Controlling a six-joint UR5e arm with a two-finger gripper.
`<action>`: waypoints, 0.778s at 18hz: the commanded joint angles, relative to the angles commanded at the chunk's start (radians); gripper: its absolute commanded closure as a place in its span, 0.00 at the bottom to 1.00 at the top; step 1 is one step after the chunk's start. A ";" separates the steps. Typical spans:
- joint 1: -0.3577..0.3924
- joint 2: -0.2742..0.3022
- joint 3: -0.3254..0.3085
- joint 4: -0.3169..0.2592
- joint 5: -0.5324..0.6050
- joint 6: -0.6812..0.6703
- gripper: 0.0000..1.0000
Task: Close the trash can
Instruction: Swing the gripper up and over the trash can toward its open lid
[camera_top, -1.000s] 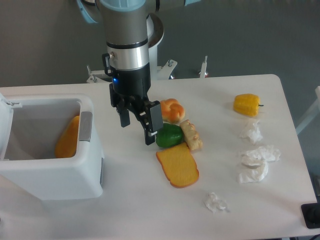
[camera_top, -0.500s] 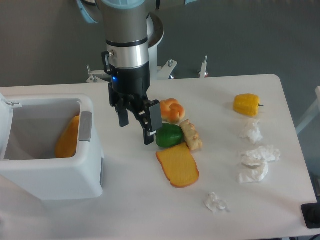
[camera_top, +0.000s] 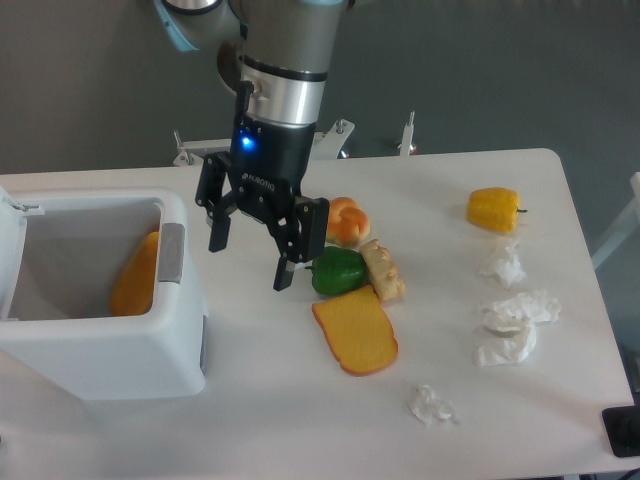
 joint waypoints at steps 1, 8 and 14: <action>-0.002 0.005 0.000 0.000 -0.015 -0.015 0.00; -0.025 0.021 0.032 0.002 -0.095 -0.334 0.00; -0.093 0.011 0.054 0.002 -0.305 -0.482 0.00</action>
